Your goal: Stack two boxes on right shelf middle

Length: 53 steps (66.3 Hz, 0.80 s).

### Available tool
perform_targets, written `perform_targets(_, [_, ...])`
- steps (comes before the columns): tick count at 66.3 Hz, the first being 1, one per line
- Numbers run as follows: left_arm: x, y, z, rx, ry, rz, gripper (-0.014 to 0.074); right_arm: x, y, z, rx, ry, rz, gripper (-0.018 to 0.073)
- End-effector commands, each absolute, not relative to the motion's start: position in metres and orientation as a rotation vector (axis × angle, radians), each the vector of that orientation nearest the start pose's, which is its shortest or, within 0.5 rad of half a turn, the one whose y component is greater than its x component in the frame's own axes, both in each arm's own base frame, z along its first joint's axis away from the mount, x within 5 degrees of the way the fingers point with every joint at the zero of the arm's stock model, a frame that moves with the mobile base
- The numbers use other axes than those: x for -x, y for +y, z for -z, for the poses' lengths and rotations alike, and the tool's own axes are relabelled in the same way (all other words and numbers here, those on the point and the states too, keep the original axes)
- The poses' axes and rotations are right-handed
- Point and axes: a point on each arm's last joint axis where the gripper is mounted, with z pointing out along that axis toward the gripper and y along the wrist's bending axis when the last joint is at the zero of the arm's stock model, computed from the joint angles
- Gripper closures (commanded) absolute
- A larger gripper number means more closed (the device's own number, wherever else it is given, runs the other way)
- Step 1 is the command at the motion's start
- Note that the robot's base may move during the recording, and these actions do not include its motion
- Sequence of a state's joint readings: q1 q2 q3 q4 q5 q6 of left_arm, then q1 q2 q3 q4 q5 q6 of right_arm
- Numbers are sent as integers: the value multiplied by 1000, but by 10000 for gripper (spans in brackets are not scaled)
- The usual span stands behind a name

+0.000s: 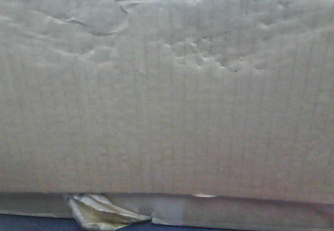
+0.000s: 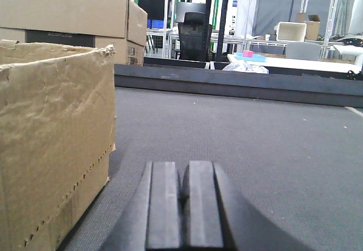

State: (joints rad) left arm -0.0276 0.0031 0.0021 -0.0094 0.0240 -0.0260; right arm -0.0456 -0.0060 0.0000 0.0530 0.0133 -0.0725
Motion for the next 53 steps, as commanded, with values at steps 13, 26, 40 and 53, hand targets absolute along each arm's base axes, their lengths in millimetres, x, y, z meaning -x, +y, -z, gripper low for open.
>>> perform_targets(13, [-56, -2, -213, 8, 1490, 63, 708, -56, -3, -214, -17, 1474, 56, 722])
perform_targets(26, [-56, -2, -213, 8, 1490, 63, 708, -56, -3, -214, -17, 1474, 56, 722])
perform_targets(40, [-56, -2, -213, 8, 1490, 63, 708, -56, -3, -214, -17, 1474, 56, 722])
perform_targets(53, [-56, -2, -218, 8, 1426, 64, 708, -56, -3, -214, -17, 1474, 56, 722])
